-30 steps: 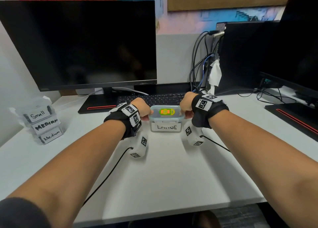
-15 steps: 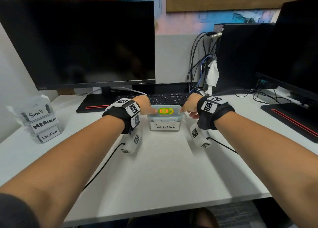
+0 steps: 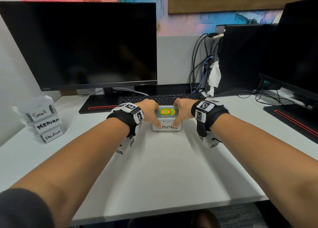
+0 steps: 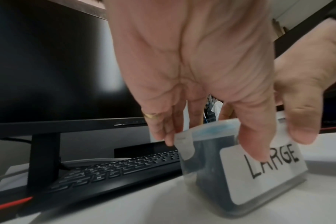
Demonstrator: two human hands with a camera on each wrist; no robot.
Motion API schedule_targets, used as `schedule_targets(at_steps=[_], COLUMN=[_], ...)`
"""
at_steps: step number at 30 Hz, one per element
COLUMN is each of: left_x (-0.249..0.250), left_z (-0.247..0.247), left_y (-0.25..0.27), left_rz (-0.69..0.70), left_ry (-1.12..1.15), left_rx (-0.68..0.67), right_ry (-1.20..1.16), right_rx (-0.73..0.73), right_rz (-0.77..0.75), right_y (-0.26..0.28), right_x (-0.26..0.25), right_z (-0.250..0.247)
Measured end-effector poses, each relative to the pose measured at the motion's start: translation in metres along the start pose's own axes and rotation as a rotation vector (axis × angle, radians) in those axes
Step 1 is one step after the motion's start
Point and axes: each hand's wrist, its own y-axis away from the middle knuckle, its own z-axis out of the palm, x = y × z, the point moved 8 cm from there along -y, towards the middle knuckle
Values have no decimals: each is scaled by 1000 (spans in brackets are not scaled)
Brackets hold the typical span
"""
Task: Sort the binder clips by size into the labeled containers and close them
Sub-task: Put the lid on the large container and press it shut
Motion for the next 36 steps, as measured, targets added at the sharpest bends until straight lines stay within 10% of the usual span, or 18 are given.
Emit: schedule_targets(at_steps=[26,36], left_x=[-81,-204], left_z=[17,-48], left_y=[41,142], left_rz=[-120,-460], left_ry=[152,-112], left_rx=[-28,520], right_ry=[124,297], right_rx=[-10,24], right_rz=[-199,-336], right_y=[-3,-4], right_x=[-81,-193], right_z=[14,33])
